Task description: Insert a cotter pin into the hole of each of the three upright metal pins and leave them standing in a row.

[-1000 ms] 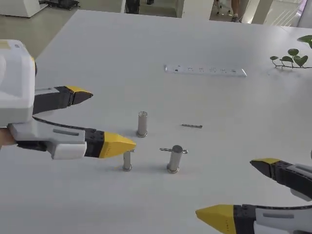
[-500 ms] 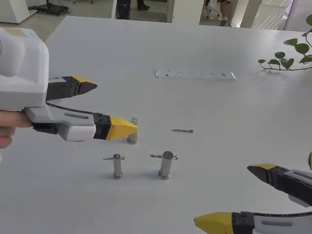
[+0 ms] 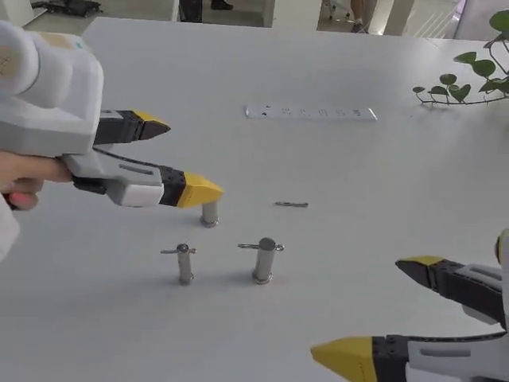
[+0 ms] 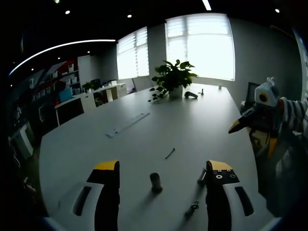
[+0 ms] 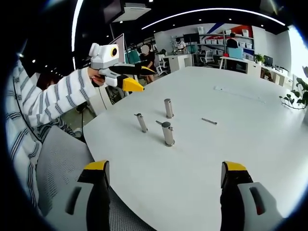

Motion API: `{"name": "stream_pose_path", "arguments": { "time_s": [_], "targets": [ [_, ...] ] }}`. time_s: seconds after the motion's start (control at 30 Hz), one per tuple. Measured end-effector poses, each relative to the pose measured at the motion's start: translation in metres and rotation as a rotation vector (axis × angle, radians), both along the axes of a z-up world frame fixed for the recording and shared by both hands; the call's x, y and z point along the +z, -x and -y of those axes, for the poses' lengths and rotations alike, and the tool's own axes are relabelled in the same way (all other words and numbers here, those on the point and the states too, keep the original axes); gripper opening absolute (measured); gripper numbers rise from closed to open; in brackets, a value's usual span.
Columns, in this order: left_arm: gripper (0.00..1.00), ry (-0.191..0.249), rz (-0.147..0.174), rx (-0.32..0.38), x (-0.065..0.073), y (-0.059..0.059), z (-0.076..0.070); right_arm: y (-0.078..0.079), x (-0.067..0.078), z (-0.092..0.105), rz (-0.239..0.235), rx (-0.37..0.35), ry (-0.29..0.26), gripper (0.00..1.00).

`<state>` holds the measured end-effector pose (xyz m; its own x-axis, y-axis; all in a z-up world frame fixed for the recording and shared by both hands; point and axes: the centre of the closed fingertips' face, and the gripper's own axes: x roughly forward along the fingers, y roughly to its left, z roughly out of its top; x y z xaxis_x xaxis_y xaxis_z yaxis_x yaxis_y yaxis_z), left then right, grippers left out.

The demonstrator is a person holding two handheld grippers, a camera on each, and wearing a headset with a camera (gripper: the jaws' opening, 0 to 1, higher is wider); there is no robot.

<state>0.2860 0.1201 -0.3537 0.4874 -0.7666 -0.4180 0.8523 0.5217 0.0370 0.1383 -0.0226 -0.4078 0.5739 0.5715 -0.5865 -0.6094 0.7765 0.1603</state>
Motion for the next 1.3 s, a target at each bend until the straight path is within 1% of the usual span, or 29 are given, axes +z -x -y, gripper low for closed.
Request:
{"name": "stream_pose_path", "arguments": {
  "time_s": [0.03, 0.1, 0.2, 0.3, 0.37, 0.5, 0.53, 0.6, 0.67, 0.77, 0.83, 0.97, 1.1, 1.23, 1.3],
  "targets": [
    [0.70, 0.002, -0.004, 0.001, -0.001, -0.002, 0.001, 0.000, 0.000, 0.000, -0.002, 0.000, 0.001, 0.95],
    [0.67, -0.005, 0.002, 0.000, -0.004, -0.006, 0.003, 0.001, -0.001, 0.001, -0.004, -0.001, 0.004, 0.95],
    [0.66, -0.005, -0.004, 0.003, -0.008, -0.011, 0.006, 0.001, -0.001, 0.003, -0.004, -0.003, 0.005, 0.94],
    [0.62, -0.013, -0.006, 0.001, -0.013, -0.016, 0.007, 0.001, -0.001, 0.004, -0.005, -0.004, 0.008, 0.94],
    [0.58, -0.022, -0.018, -0.012, -0.017, -0.019, 0.009, 0.000, -0.001, 0.007, -0.007, -0.009, 0.012, 0.94],
    [0.55, -0.034, -0.030, -0.019, -0.024, -0.025, 0.011, 0.001, -0.002, 0.008, -0.010, -0.010, 0.012, 0.94],
    [0.53, -0.035, -0.039, -0.023, -0.026, -0.025, 0.012, 0.001, -0.002, 0.009, -0.011, -0.011, 0.013, 0.94],
    [0.50, -0.046, -0.044, -0.030, -0.031, -0.027, 0.013, 0.001, -0.003, 0.010, -0.015, -0.013, 0.012, 0.93],
    [0.49, -0.052, -0.050, -0.028, -0.035, -0.029, 0.014, 0.001, -0.004, 0.010, -0.018, -0.014, 0.013, 0.93],
    [0.49, -0.051, -0.064, -0.021, -0.040, -0.032, 0.016, 0.001, -0.004, 0.010, -0.018, -0.014, 0.014, 0.93],
    [0.49, -0.067, -0.070, -0.015, -0.046, -0.034, 0.016, 0.000, -0.004, 0.011, -0.011, -0.015, 0.014, 0.93],
    [0.47, -0.079, -0.085, -0.016, -0.055, -0.037, 0.018, 0.000, -0.004, 0.012, -0.014, -0.016, 0.012, 0.93],
    [0.45, -0.099, -0.110, -0.031, -0.068, -0.037, 0.020, 0.000, -0.004, 0.015, -0.017, -0.018, 0.014, 0.93],
    [0.43, -0.124, -0.118, -0.045, -0.078, -0.038, 0.022, 0.000, -0.004, 0.016, -0.019, -0.025, 0.011, 0.92],
    [0.40, -0.130, -0.128, -0.055, -0.082, -0.037, 0.022, 0.000, -0.005, 0.016, -0.020, -0.027, 0.011, 0.92]
  ]
}}
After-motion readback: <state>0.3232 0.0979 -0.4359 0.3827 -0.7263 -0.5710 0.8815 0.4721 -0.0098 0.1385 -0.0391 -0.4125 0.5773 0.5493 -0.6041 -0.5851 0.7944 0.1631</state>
